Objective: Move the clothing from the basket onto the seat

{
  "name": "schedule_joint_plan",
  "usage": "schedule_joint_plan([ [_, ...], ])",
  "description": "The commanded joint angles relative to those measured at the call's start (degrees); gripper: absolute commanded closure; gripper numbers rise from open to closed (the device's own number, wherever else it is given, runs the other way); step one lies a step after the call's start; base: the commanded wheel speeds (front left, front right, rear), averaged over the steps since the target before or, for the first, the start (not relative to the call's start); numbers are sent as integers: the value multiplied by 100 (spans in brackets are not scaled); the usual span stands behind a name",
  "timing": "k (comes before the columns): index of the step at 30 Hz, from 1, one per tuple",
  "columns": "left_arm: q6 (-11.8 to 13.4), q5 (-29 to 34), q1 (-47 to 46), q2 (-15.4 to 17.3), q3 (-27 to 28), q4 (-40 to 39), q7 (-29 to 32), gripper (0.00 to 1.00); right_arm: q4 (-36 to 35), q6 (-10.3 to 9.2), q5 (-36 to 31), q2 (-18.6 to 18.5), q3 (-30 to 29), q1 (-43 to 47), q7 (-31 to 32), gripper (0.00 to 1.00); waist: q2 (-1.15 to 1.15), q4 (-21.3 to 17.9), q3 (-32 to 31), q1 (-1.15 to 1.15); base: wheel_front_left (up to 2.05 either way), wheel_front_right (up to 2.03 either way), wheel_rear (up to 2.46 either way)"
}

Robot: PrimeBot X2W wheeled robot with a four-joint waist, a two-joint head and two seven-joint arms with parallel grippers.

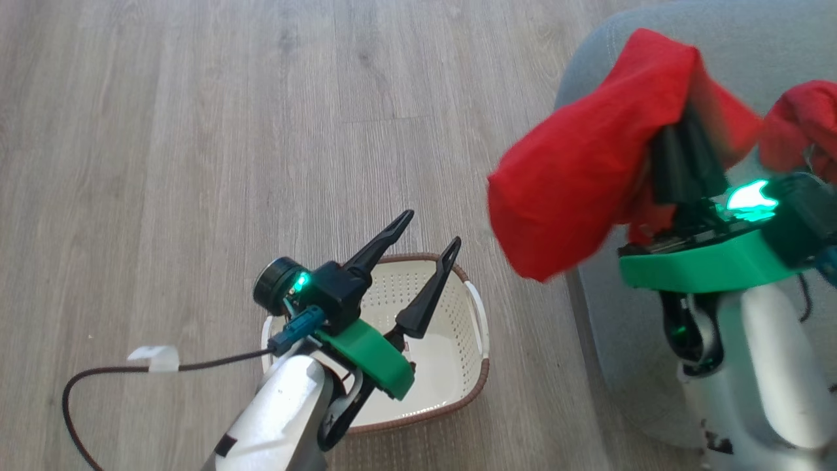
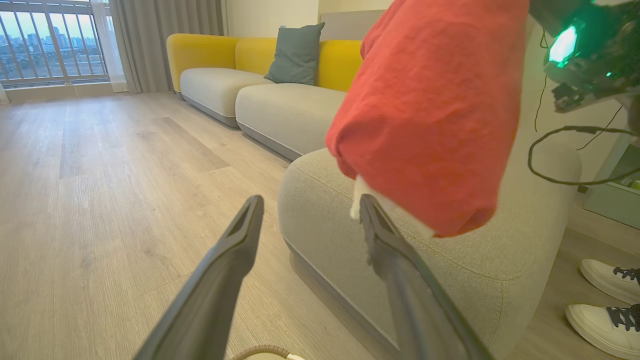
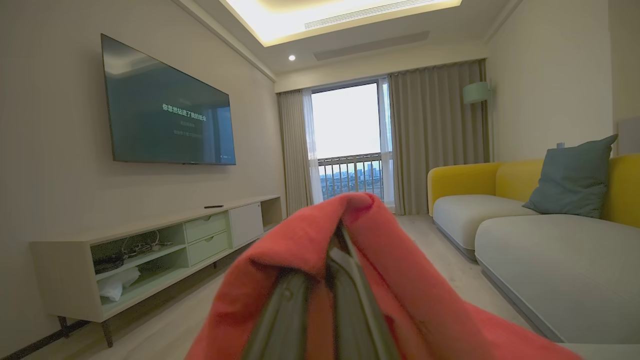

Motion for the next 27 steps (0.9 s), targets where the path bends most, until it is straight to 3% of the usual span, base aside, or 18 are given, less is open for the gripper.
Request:
schedule_joint_plan([
  [1,-5,14,-101,49,221,-176,-29,0,-269,-1,-62,74,14,-86,-37,100,0,11,-28,0,0,0,0],
  [17,-36,256,394,49,430,-86,-29,0,-396,-1,-191,74,-682,457,-37,100,0,-33,-182,0,0,0,0],
  [27,-56,125,753,49,260,-70,-29,0,-5,-1,11,74,-1117,1002,-37,100,0,-19,-252,0,0,0,0],
])
